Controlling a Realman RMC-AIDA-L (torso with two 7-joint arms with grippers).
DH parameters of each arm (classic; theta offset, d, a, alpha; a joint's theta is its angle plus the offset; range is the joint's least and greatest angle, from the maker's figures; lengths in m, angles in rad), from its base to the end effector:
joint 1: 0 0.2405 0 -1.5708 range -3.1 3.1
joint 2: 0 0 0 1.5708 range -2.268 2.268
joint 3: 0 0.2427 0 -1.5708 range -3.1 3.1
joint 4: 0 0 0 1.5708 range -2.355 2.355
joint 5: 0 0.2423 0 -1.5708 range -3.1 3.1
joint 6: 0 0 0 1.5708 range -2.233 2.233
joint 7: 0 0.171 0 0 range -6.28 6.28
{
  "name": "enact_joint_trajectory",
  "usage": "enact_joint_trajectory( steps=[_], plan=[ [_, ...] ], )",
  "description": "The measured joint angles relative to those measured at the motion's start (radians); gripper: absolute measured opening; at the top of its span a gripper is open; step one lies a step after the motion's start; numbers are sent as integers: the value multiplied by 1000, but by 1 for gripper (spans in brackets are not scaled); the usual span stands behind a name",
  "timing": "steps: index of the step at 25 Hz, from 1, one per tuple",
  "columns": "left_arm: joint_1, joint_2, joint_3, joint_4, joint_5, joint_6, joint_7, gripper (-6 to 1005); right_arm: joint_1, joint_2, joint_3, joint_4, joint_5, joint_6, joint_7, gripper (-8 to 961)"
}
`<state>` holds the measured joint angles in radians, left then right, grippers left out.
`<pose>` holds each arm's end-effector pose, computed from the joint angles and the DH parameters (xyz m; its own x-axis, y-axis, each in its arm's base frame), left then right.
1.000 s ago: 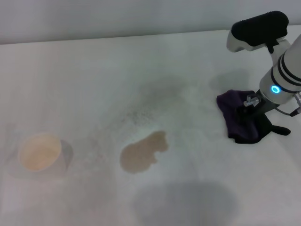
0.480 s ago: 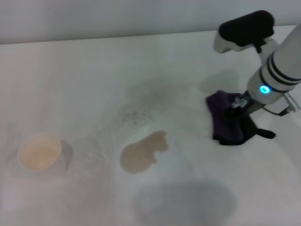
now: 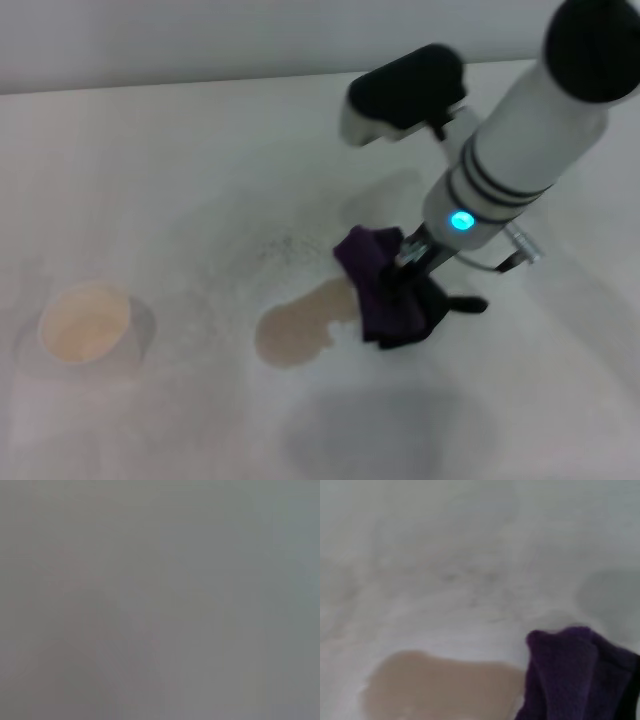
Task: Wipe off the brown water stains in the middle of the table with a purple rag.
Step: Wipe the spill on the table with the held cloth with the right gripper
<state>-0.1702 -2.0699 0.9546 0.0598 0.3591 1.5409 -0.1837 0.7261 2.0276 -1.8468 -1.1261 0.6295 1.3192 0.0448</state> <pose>-0.4099 0.2502 0.0562 0.7716 -0.1997 0.6039 0.6326 0.1418 -0.7614 0.1675 0.3700 -0.1069 0.4928 -0.8495 0.1883 -0.6742 -0.5096 -0.5345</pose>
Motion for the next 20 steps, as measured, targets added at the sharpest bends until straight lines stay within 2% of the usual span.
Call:
enact_joint_trajectory(
  steps=[12,17,20],
  plan=[
    [-4,-2,1,0,1,4,15,892,150,0,-317,-11,289,-124,65,92],
    [4,-2,2,-1,1,6,15,893,203,0,-396,13,382,-206,53,92],
    [10,-2,3,-3,1,6,15,893,218,0,-400,20,377,-213,57,92]
  ],
)
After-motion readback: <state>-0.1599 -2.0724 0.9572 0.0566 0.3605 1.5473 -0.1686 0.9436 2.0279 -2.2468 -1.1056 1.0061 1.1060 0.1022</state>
